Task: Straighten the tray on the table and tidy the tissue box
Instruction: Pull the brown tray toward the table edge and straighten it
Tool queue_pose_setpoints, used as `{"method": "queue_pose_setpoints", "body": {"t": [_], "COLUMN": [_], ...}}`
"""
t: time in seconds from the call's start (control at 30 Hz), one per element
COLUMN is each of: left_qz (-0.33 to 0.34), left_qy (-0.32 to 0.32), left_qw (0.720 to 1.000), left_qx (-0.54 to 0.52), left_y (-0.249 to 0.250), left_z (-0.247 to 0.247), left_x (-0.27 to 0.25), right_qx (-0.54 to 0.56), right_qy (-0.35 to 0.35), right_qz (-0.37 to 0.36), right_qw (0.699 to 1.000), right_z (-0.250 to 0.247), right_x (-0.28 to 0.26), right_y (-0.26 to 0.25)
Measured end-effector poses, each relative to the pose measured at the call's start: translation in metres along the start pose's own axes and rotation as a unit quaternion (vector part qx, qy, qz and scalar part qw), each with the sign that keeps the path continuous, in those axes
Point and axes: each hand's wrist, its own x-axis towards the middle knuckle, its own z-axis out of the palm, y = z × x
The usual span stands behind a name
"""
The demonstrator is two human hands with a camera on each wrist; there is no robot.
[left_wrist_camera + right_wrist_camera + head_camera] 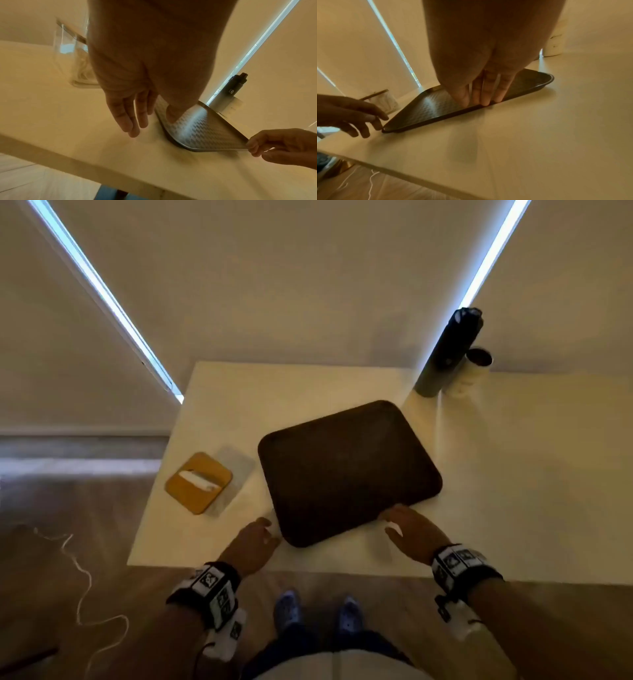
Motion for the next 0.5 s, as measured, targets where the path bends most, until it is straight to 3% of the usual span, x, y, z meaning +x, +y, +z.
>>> {"method": "queue_pose_setpoints", "body": {"t": [0.13, 0.5], "left_qz": [-0.06, -0.077], "left_qy": [0.032, 0.073], "left_qw": [0.997, 0.991], "left_qx": [-0.037, -0.079], "left_y": [0.017, 0.019], "left_z": [0.001, 0.008], "left_x": [0.021, 0.051], "right_qx": [-0.033, -0.147], "right_qy": [0.031, 0.031], "right_qz": [-0.004, -0.07], "right_qw": [0.999, 0.986], "right_z": [0.004, 0.018], "right_x": [0.019, 0.039], "right_y": [0.001, 0.009]}}
